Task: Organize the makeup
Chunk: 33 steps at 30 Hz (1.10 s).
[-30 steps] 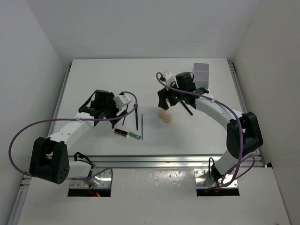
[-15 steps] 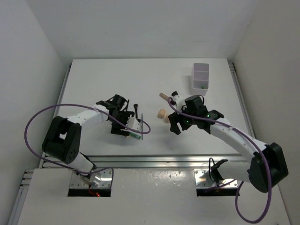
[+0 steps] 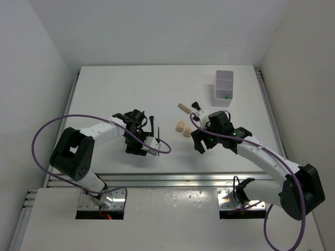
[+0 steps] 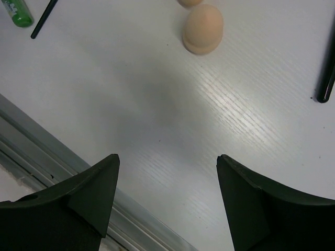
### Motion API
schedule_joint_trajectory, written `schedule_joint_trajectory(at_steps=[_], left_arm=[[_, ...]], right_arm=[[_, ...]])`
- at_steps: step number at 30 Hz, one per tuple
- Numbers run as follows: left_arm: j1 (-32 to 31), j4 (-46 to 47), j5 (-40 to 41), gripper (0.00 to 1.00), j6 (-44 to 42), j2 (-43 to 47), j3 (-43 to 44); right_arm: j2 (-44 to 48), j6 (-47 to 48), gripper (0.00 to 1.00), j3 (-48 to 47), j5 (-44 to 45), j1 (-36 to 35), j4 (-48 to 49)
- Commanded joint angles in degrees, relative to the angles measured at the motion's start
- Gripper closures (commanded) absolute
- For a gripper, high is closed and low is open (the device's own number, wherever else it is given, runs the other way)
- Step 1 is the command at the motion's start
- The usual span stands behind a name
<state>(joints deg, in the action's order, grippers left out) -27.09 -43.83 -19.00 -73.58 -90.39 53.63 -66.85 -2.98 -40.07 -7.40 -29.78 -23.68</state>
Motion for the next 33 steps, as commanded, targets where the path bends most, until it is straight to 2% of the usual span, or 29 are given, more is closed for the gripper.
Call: schedule_joint_trajectory(at_steps=[1, 3, 13, 15, 17, 19, 20, 22, 25, 29, 33], left_arm=[[-0.5, 0.8, -1.2, 0.33, 0.9, -1.6, 0.3], [-0.5, 1.6, -0.6, 0.33, 0.1, -1.6, -0.5], [-0.5, 5.8, -0.1, 0.47, -0.5, -3.2, -3.1], [-0.5, 6.3, -0.1, 0.52, -0.5, -3.2, -3.7], [-0.5, 6.9, 0.5, 0.69, 0.1, -3.2, -3.7], [-0.5, 7.5, 1.0, 0.78, 0.9, -3.2, -4.3], [-0.5, 8.1, 1.0, 0.87, 1.5, -3.2, -4.9], [-0.5, 8.2, 1.0, 0.88, 1.5, -3.2, -4.9], [-0.5, 8.2, 1.5, 0.98, 3.3, -3.2, -4.9], [0.0, 6.4, 1.5, 1.00, 6.3, -1.9, -1.3], [2.3, 0.8, -1.5, 1.00, 10.5, -1.4, 7.3]], right_arm=[[-1.1, 0.3, 0.25, -1.7, 0.8, 0.1, 0.0], [-1.3, 0.5, 0.25, -2.0, 0.8, 0.1, -0.3], [-0.7, 1.9, 0.25, -2.6, 2.0, 0.2, -2.4], [-0.5, 2.4, 0.25, -2.7, 2.3, 0.2, -2.9], [-0.2, 2.5, 0.25, -2.9, 2.8, 0.0, -3.2], [0.0, 2.5, 0.25, -3.0, 3.1, 0.1, -3.6], [0.1, 2.5, 0.25, -2.9, 3.3, 0.1, -3.6], [0.5, 2.5, 0.25, -2.8, 3.6, 0.1, -3.5], [0.8, 2.5, 0.25, -2.4, 3.8, 0.2, -3.3], [1.5, 2.9, 0.25, -2.6, 4.1, 0.2, -3.4], [2.9, 1.1, 0.23, -2.9, 4.4, 1.3, -2.5]])
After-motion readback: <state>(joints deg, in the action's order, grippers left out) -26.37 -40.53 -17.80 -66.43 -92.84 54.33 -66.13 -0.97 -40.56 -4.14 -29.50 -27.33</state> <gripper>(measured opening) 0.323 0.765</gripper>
